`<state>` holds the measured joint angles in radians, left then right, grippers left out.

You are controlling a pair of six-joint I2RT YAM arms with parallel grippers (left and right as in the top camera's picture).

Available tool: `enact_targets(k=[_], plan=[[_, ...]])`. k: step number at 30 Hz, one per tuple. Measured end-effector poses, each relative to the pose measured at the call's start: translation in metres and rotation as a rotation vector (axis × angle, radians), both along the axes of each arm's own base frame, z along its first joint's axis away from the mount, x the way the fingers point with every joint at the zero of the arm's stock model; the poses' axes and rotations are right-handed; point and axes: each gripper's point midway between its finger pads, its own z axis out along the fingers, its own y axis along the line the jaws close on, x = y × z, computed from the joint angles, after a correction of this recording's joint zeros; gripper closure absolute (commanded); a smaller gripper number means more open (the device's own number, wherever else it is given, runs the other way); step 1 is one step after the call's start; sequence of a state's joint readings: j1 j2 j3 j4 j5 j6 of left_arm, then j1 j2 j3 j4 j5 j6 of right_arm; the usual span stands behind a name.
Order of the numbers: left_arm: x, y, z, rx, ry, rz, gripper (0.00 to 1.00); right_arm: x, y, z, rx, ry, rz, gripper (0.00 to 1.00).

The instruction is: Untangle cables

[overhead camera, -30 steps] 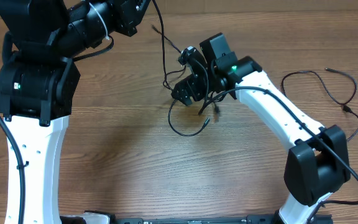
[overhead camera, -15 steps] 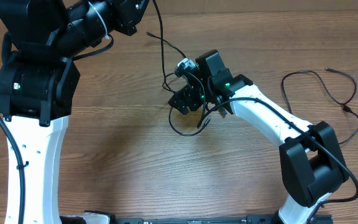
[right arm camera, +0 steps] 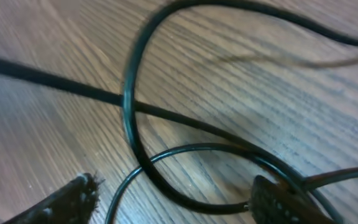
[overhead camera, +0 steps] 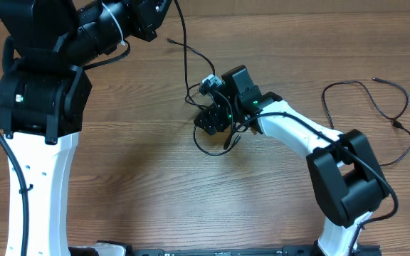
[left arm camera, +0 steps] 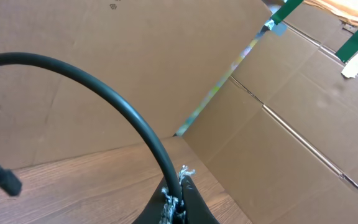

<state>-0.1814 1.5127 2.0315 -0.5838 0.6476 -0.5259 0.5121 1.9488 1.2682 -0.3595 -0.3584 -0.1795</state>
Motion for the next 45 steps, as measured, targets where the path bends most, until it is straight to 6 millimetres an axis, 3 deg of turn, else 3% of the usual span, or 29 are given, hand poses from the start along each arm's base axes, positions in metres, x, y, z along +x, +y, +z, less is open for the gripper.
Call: enact_targets(k=[2, 10, 14, 18, 27, 31, 35, 39, 45], plan=[[0.0, 0.0, -0.001, 0.001, 0.003, 0.0, 0.96, 0.001, 0.0, -0.003, 0.0, -0.001, -0.002, 0.51], [0.0, 0.001, -0.004, 0.004, 0.017, 0.005, 0.96, 0.009, 0.005, 0.004, 0.029, -0.031, -0.014, 0.63], [0.002, 0.002, -0.005, 0.006, 0.021, 0.016, 0.96, 0.01, 0.004, 0.004, 0.026, -0.033, -0.026, 0.84], [0.002, 0.003, -0.006, 0.008, 0.025, 0.02, 0.96, 0.014, 0.0, 0.002, 0.008, -0.034, -0.065, 0.96], [0.004, 0.006, -0.02, 0.043, 0.068, 0.047, 0.96, 0.024, -0.02, -0.006, -0.07, -0.026, -0.211, 0.96], [0.005, 0.013, -0.043, 0.098, 0.143, 0.086, 0.96, 0.029, -0.052, -0.014, -0.173, -0.008, -0.367, 0.96], [0.002, 0.029, -0.083, 0.198, 0.279, 0.166, 0.96, 0.039, -0.093, 0.0, -0.206, 0.001, -0.533, 0.96], [-0.002, 0.053, -0.117, 0.303, 0.4, 0.284, 0.96, 0.047, -0.159, 0.045, -0.209, -0.005, -0.721, 0.96], [-0.005, 0.083, -0.151, 0.426, 0.517, 0.426, 0.96, 0.056, -0.252, 0.142, -0.141, -0.108, -0.962, 0.96]])
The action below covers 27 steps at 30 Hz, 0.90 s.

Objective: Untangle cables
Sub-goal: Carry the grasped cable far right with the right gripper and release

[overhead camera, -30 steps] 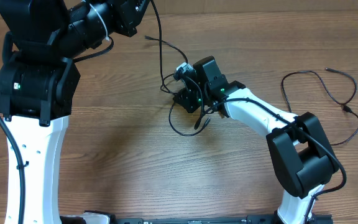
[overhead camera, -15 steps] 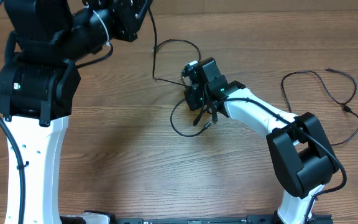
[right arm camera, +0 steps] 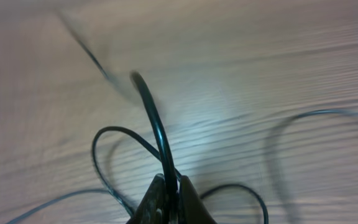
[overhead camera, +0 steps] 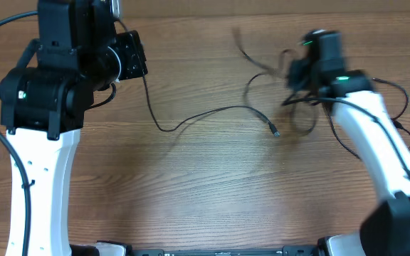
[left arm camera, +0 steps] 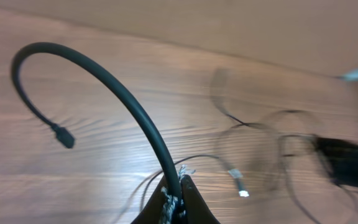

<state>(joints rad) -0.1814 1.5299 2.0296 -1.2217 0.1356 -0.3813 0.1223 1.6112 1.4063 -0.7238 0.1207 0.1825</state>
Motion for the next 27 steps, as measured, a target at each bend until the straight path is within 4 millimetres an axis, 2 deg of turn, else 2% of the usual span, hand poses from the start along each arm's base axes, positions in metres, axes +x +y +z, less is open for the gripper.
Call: enact_targets(k=[4, 7, 9, 13, 16, 17, 18, 20, 22, 24, 27], plan=[[0.003, 0.015, -0.018, 0.074, 0.057, 0.066, 0.96, -0.004, -0.055, 0.052, -0.011, -0.091, -0.118, 0.96], [0.007, 0.023, -0.026, 0.112, 0.078, 0.098, 0.96, -0.008, -0.096, 0.076, -0.02, -0.146, -0.209, 0.96], [0.01, 0.025, -0.029, 0.125, 0.085, 0.109, 0.96, -0.013, -0.119, 0.081, -0.028, -0.154, -0.262, 0.96], [0.013, 0.025, -0.034, 0.129, 0.098, 0.109, 0.96, -0.028, -0.158, 0.075, -0.035, -0.118, -0.358, 0.96], [0.015, 0.021, -0.039, 0.118, 0.113, 0.094, 0.96, -0.035, -0.176, 0.073, -0.037, -0.109, -0.402, 0.96], [0.015, 0.019, -0.041, 0.112, 0.121, 0.086, 0.96, -0.038, -0.181, 0.072, -0.037, -0.104, -0.415, 0.96], [0.017, 0.016, -0.044, 0.105, 0.129, 0.076, 0.96, -0.041, -0.185, 0.071, -0.036, -0.099, -0.428, 0.9], [0.019, 0.011, -0.048, 0.092, 0.144, 0.051, 0.96, -0.044, -0.191, 0.07, -0.026, -0.093, -0.446, 0.61], [0.024, 0.002, -0.052, 0.07, 0.15, 0.014, 0.96, -0.044, -0.185, 0.068, 0.012, -0.087, -0.427, 0.43], [0.03, -0.008, -0.053, 0.039, 0.14, -0.027, 0.96, -0.04, -0.171, 0.066, 0.075, -0.083, -0.368, 0.41], [0.04, -0.037, -0.05, -0.022, 0.101, -0.141, 0.96, -0.035, -0.142, 0.065, 0.201, -0.082, -0.26, 0.38]])
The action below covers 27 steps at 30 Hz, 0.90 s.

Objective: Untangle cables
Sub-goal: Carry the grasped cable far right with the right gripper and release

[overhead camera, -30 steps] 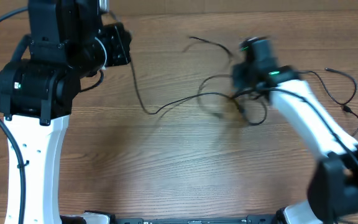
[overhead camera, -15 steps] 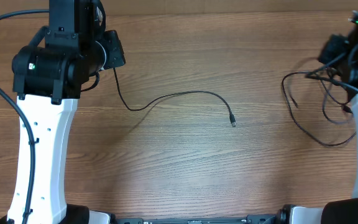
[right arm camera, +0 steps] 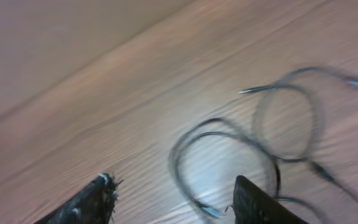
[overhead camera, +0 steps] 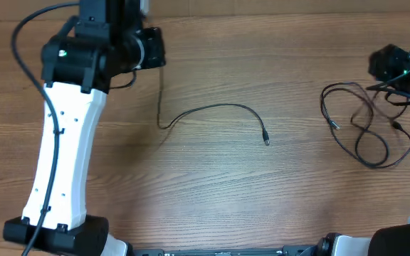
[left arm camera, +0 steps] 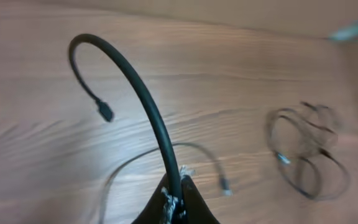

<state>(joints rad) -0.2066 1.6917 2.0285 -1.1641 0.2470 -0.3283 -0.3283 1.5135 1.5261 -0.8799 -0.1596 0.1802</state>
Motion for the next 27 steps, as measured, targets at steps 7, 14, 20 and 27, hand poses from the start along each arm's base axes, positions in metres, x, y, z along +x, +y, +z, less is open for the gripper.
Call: enact_targets(k=[7, 14, 20, 27], plan=[[-0.01, -0.082, 0.004, -0.094, -0.036, -0.241, 0.95, -0.004, 0.035, -0.002, 0.149, 0.003, 0.129, 0.38], [-0.019, -0.13, -0.031, -0.082, 0.047, -0.359, 0.34, -0.008, 0.042, -0.004, 0.182, 0.02, 0.147, 0.37], [-0.014, -0.129, -0.037, -0.068, 0.047, -0.361, 0.29, -0.014, 0.049, -0.009, 0.197, 0.053, 0.164, 0.27], [-0.005, -0.06, -0.045, 0.028, 0.109, -0.181, 0.28, -0.022, 0.096, -0.018, 0.197, 0.121, 0.293, 0.12]])
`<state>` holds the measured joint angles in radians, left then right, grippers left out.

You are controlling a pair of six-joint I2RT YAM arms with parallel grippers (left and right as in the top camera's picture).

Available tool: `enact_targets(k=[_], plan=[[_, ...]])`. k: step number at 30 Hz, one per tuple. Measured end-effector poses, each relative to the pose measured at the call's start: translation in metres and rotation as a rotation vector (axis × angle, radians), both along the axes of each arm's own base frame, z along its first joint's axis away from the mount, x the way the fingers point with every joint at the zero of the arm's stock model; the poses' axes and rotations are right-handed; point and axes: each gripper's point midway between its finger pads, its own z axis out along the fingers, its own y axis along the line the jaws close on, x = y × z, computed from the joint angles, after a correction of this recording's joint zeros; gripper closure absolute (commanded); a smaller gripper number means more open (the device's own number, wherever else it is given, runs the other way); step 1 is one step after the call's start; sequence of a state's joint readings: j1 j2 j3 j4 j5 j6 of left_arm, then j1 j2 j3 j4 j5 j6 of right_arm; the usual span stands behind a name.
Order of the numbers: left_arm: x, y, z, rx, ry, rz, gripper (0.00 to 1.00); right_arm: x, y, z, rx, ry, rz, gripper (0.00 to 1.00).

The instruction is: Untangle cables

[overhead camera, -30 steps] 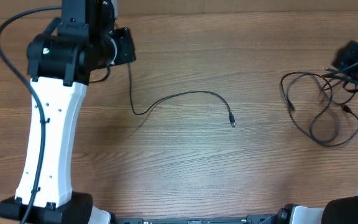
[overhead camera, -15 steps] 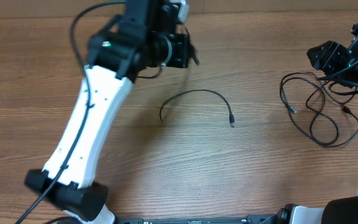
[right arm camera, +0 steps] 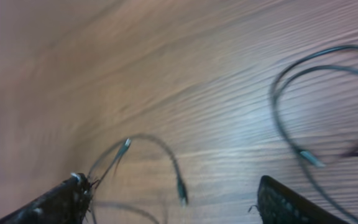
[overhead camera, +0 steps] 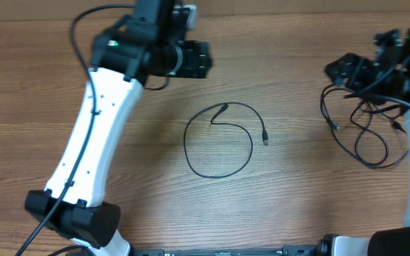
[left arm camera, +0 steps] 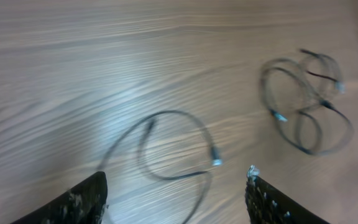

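One thin black cable (overhead camera: 251,147) lies in a loose ring at the table's middle, also seen in the left wrist view (left arm camera: 173,112) and the right wrist view (right arm camera: 180,183). A second black cable (overhead camera: 332,125) lies in overlapping loops at the right, apart from the first (left arm camera: 278,116) (right arm camera: 276,118). My left gripper (overhead camera: 198,60) (left arm camera: 176,175) hovers behind the ring, open and holding nothing. My right gripper (overhead camera: 337,70) (right arm camera: 169,180) hangs open above the far end of the second cable.
The wooden table (overhead camera: 141,199) runs under both arms. A cardboard wall borders the far edge. The left arm's white link (overhead camera: 91,149) slants over the left half; the right arm stands at the right edge.
My left gripper was shut on the first cable at the back left. It is now open and further right, and that cable lies as a ring on the table. The right gripper stays open.
Both cables lay tangled at the middle, my left gripper holding one and my right open over the knot. Then the right was shut on the second cable further right, the cables parted. It then let go at the right. Now the left has let go too.
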<state>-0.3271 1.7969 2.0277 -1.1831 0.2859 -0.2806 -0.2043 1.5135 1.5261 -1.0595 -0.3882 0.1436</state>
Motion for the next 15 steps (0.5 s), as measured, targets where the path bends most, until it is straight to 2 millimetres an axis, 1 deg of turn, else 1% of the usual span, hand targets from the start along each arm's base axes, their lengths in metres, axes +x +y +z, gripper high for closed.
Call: enact_targets(k=[1, 4, 6, 8, 10, 12, 14, 15], plan=[[0.0, 0.009, -0.001, 0.011, 0.01, 0.022, 0.28, -0.001, 0.009, -0.001, 0.001, 0.005, 0.023, 0.12], [-0.004, 0.046, -0.007, 0.055, 0.064, 0.106, 0.27, -0.003, 0.045, -0.001, -0.003, 0.005, 0.126, 0.12], [-0.003, 0.065, -0.011, 0.079, 0.085, 0.153, 0.24, -0.007, 0.068, -0.005, -0.003, 0.014, 0.187, 0.12], [-0.001, 0.078, -0.013, 0.095, 0.094, 0.188, 0.21, -0.013, 0.089, -0.013, -0.003, 0.033, 0.245, 0.12], [0.0, 0.088, -0.014, 0.103, 0.098, 0.212, 0.17, -0.018, 0.109, -0.023, -0.002, 0.062, 0.301, 0.13], [0.001, 0.094, -0.015, 0.109, 0.1, 0.227, 0.13, -0.022, 0.129, -0.039, -0.004, 0.096, 0.357, 0.13], [0.001, 0.096, -0.015, 0.112, 0.1, 0.232, 0.12, -0.028, 0.145, -0.057, -0.015, 0.132, 0.418, 0.14], [0.001, 0.096, -0.015, 0.115, 0.1, 0.233, 0.12, -0.036, 0.158, -0.077, -0.026, 0.182, 0.471, 0.14]])
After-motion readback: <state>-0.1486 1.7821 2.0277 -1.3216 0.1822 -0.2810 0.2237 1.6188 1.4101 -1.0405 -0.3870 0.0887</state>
